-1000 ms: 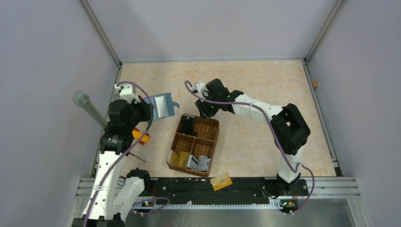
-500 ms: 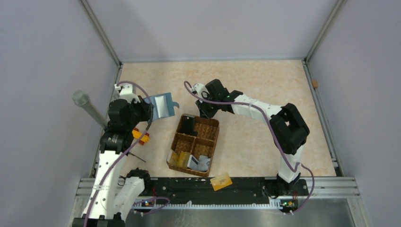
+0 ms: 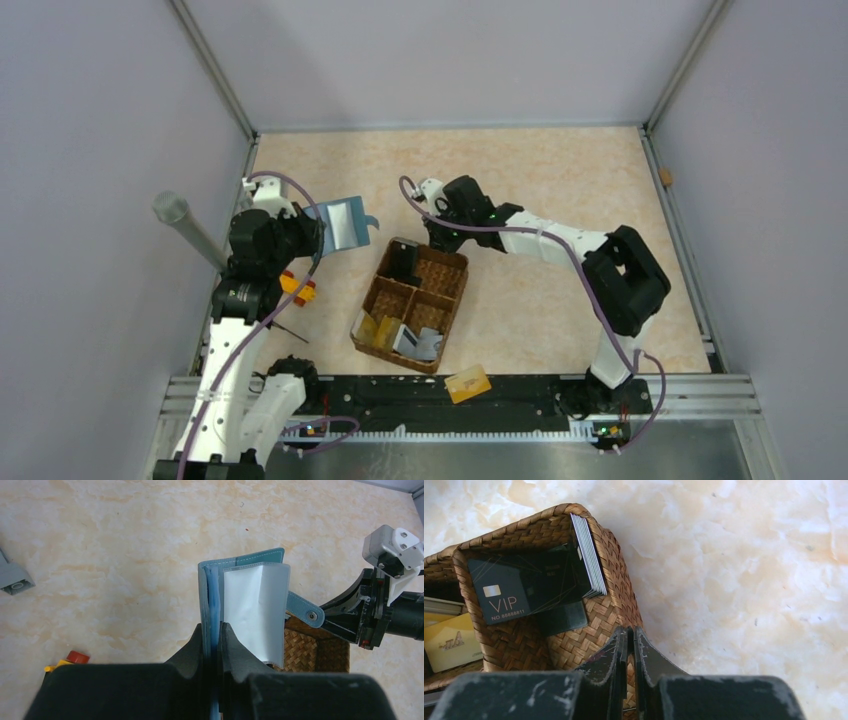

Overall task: Put the credit cards into the card holder
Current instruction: Move the storage box to the center of the board.

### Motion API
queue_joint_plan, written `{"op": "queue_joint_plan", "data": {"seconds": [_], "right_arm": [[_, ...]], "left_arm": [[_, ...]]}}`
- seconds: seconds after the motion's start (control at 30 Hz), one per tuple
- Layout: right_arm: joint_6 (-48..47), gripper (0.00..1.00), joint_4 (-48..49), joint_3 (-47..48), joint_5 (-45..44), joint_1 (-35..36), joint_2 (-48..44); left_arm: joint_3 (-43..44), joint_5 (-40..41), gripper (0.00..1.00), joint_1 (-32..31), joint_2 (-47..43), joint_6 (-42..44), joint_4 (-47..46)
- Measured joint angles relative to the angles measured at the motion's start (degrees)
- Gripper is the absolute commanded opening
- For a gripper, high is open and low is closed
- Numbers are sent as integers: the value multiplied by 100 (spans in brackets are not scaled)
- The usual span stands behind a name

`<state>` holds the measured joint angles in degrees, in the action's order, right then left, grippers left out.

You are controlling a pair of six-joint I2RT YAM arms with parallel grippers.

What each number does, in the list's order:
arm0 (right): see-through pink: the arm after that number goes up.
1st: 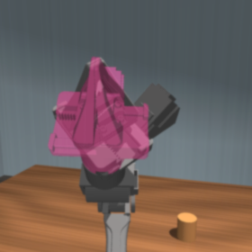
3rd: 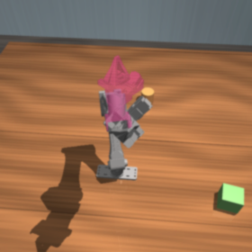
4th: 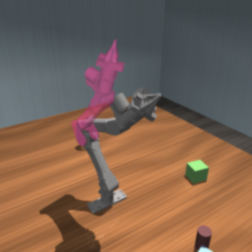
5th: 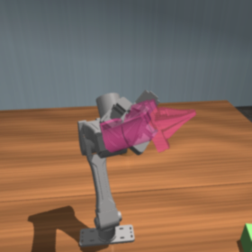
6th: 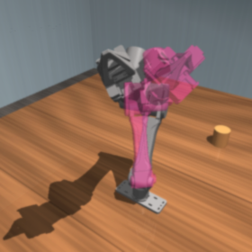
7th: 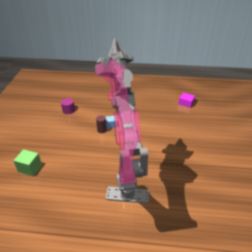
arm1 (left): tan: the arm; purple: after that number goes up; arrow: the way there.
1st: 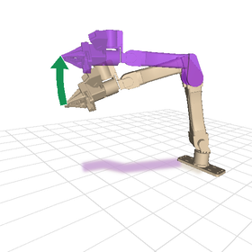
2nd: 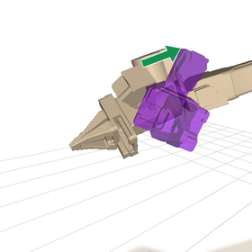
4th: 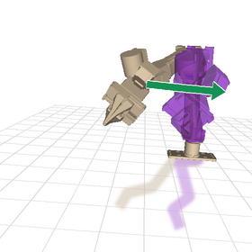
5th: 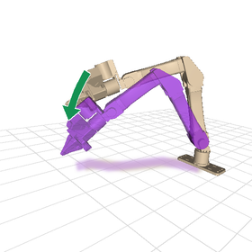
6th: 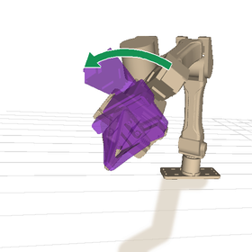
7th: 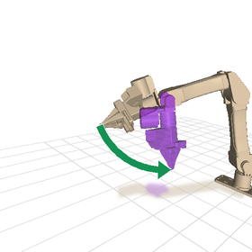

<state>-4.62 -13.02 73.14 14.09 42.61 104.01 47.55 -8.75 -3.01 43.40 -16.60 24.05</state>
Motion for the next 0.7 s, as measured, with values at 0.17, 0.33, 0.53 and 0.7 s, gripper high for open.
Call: {"op": "queue_joint_plan", "data": {"seconds": [0.17, 0.33, 0.53, 0.7], "right_arm": [[243, 0, 219, -417, -629, 2, -326], [584, 0, 367, -717, -1532, 9, -564], [966, 0, 350, -717, -2446, 7, -570], [1399, 0, 275, -717, -3010, -13, -570]], "left_arm": [[0, 7, 0, 15, -4, -2, -2], [0, 24, 0, 28, -7, -26, -2], [0, 24, 0, 28, -17, -59, 0], [0, 24, 0, 33, -17, -72, 0]]}}
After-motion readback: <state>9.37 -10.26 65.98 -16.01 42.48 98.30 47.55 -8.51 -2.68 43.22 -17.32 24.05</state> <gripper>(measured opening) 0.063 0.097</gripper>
